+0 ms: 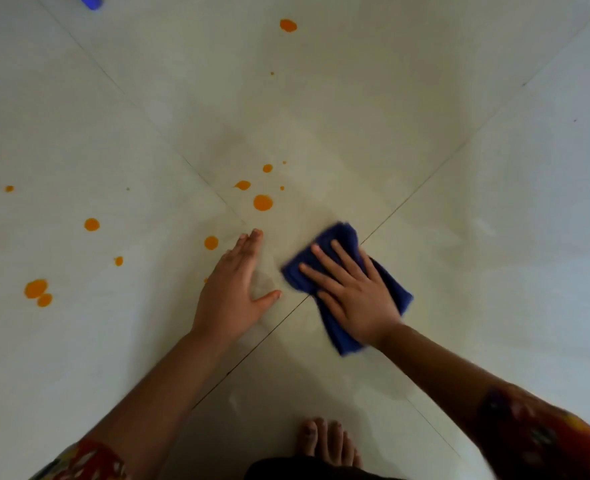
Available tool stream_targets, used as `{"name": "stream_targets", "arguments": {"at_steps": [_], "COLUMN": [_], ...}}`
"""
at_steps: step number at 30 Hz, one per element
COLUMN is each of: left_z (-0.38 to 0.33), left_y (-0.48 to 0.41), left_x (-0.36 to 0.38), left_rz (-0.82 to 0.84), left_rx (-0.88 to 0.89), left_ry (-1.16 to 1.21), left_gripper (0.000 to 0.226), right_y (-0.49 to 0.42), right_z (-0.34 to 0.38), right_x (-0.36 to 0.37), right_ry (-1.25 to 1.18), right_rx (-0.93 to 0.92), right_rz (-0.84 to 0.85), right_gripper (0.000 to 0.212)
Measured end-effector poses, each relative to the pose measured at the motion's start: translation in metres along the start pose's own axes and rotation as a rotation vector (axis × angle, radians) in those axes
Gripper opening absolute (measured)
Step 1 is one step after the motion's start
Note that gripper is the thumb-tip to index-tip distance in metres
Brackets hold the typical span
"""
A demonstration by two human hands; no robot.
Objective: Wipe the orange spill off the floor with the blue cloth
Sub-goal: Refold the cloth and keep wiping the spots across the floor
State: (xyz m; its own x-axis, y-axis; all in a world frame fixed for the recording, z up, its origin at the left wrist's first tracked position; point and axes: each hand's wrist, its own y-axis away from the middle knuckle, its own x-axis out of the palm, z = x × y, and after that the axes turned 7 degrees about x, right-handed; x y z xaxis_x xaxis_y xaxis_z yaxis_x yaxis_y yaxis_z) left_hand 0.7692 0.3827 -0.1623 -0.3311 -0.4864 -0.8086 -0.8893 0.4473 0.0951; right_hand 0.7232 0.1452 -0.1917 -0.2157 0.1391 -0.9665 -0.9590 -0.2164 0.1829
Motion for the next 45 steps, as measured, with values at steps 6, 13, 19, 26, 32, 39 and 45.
{"name": "stream_targets", "arguments": {"at_steps": [6, 13, 19, 26, 32, 39, 45], "left_z": [0.012, 0.029, 0.05, 0.06, 0.062, 0.064, 0.064], "left_y": [0.023, 0.064, 0.088, 0.096, 0.095, 0.098, 0.097], "left_x": [0.0, 0.006, 0.005, 0.009, 0.012, 0.014, 0.012], "left_rz": [-0.127, -0.259, -0.384, -0.502, -0.543, -0.639, -0.654], "left_rx": [-0.099, -0.115, -0.239, -0.386, -0.415, -0.392, -0.406], "left_ry": [-0.036, -0.126, -0.133, -0.038, -0.025, 0.042, 0.062], "left_gripper": [0.096, 0.071, 0.062, 0.057, 0.052, 0.049, 0.05], "right_y": [-0.046, 0.032, -0.037, 0.014, -0.042, -0.023, -0.086], "right_z": [-0.028, 0.034, -0.012, 0.09, 0.046, 0.127, 0.091], "right_x": [-0.013, 0.016, -0.01, 0.021, 0.0, 0.024, 0.001], "right_ry": [-0.049, 0.062, 0.01, 0.084, 0.004, -0.013, -0.06], "right_rx": [0.4, -0.227, 0.306, -0.299, -0.013, -0.532, -0.183], "right_rz": [-0.11, 0.021, -0.103, 0.038, -0.027, 0.073, -0.022], "right_gripper": [0.05, 0.05, 0.051, 0.051, 0.05, 0.049, 0.05]}}
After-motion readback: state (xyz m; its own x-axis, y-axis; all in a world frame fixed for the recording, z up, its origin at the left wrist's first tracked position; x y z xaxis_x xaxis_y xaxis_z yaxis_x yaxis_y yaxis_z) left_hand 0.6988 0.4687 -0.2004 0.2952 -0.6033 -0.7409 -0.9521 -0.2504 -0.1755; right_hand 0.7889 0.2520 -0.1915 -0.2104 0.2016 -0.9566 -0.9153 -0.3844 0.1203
